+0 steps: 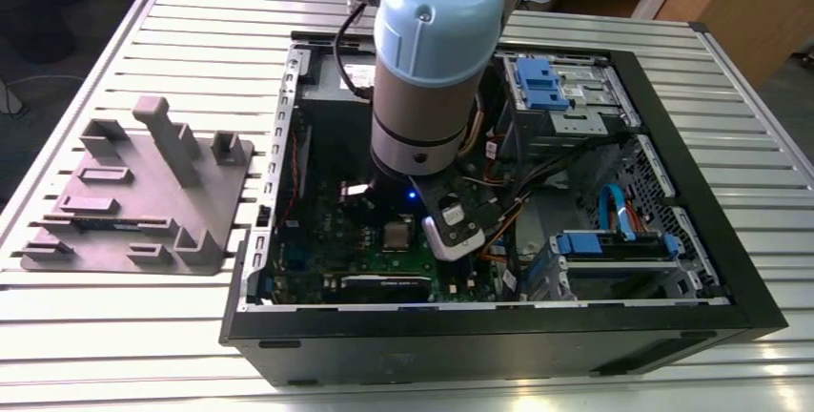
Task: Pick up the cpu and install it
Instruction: 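Place the cpu into insertion slot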
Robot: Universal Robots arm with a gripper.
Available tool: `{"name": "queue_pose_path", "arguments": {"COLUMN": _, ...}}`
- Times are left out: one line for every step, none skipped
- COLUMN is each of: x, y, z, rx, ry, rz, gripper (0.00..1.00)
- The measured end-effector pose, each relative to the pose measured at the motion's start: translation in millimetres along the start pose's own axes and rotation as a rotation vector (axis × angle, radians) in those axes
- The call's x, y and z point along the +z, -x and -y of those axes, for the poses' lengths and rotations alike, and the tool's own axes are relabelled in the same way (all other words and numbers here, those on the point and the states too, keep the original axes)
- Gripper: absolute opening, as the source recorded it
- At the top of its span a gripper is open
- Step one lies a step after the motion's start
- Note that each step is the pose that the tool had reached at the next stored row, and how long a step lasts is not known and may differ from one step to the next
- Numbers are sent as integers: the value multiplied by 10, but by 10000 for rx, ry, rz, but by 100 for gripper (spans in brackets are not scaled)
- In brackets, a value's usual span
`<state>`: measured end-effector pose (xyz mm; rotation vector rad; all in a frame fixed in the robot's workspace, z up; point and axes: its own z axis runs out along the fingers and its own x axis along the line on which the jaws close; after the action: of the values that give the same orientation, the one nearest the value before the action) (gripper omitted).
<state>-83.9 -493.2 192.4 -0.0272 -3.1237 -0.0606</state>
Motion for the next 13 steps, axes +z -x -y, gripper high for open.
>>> {"name": "queue_pose_path", "arguments": {"x": 0, "y": 0, "z": 0, "rx": -1, "ry": 0, "rz": 0, "gripper": 45}}
{"name": "queue_pose_path", "arguments": {"x": 0, "y": -1, "z": 0, "rx": -1, "ry": 0, "rz": 0, "gripper": 45}}
{"name": "queue_pose_path", "arguments": {"x": 0, "y": -1, "z": 0, "rx": -1, "ry": 0, "rz": 0, "gripper": 45}}
{"name": "queue_pose_path", "arguments": {"x": 0, "y": -2, "z": 0, "rx": 0, "ry": 0, "rz": 0, "gripper": 45}}
{"name": "queue_pose_path", "arguments": {"x": 0, "y": -2, "z": 0, "rx": 0, "ry": -1, "rz": 0, "gripper": 45}}
{"name": "queue_pose_path", "arguments": {"x": 0, "y": -3, "z": 0, "rx": -1, "ry": 0, "rz": 0, "gripper": 45}}
{"name": "queue_pose_path", "arguments": {"x": 0, "y": -3, "z": 0, "rx": 0, "ry": 0, "rz": 0, "gripper": 45}}
{"name": "queue_pose_path", "arguments": {"x": 0, "y": -4, "z": 0, "rx": 0, "ry": 0, "rz": 0, "gripper": 47}}
{"name": "queue_pose_path", "arguments": {"x": 0, "y": -4, "z": 0, "rx": -1, "ry": 0, "rz": 0, "gripper": 47}}
{"name": "queue_pose_path", "arguments": {"x": 0, "y": -5, "z": 0, "rx": -1, "ry": 0, "rz": 0, "gripper": 53}}
{"name": "queue_pose_path", "arguments": {"x": 0, "y": -5, "z": 0, "rx": 0, "ry": 0, "rz": 0, "gripper": 53}}
{"name": "queue_pose_path", "arguments": {"x": 0, "y": -6, "z": 0, "rx": 0, "ry": 0, "rz": 0, "gripper": 53}}
{"name": "queue_pose_path", "arguments": {"x": 0, "y": -6, "z": 0, "rx": 0, "ry": 0, "rz": 0, "gripper": 53}}
